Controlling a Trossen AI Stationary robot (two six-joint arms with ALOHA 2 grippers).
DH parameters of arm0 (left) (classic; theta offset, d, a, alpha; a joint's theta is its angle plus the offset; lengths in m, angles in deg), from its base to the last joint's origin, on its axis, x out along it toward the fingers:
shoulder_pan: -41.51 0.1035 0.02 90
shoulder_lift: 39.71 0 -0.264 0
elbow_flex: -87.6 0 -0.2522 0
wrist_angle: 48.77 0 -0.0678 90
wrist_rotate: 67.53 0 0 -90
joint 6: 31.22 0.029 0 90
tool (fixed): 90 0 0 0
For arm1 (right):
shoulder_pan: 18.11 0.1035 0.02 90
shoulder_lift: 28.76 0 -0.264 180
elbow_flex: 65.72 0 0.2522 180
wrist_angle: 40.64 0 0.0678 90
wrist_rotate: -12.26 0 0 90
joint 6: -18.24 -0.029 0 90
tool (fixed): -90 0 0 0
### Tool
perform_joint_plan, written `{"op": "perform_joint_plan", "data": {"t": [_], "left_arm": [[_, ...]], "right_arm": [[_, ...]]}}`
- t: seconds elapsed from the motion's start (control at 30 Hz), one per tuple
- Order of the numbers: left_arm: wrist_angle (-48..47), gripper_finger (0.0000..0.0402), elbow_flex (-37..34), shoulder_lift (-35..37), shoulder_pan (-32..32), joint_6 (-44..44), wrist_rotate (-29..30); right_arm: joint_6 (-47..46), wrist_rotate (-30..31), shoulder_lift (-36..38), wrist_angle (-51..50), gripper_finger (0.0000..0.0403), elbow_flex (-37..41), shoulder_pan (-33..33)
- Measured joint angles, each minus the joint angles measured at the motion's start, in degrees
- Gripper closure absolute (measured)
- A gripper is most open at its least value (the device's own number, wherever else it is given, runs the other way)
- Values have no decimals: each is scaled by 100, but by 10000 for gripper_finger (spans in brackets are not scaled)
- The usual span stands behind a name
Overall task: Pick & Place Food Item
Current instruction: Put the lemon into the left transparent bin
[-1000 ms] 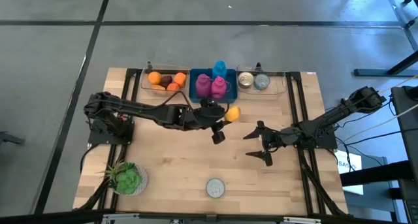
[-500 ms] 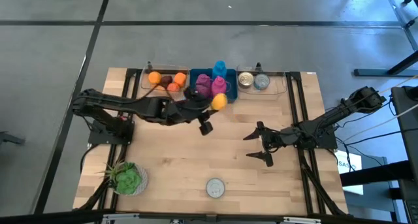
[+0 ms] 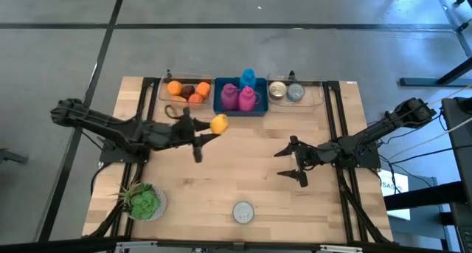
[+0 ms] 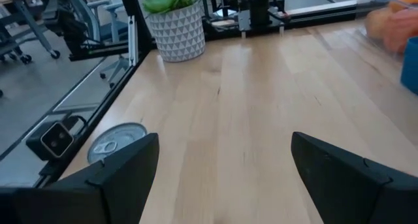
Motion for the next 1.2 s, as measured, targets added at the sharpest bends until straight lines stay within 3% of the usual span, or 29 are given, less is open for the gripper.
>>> {"op": "perform_joint_plan", "data": {"t": [0.23, 0.4, 0.83, 1.0, 1.2], "left_arm": [[2452, 295, -2092, 1050, -91, 431, -185], [3152, 295, -2950, 1689, -80, 481, -258], [3104, 295, -3490, 3302, -80, 1713, 46], [2520, 295, -3491, 3996, -80, 1810, 59], [1758, 295, -3492, 4549, -80, 1692, 995]], "right_arm": [[-24, 0, -2, 190, 58, 0, -123], [-39, 0, -2, 290, 58, 0, -182], [-39, 0, 0, 327, 58, 0, -409], [-37, 0, -2, 331, 58, 0, -516], [-17, -2, -2, 334, 58, 0, -647]]}}
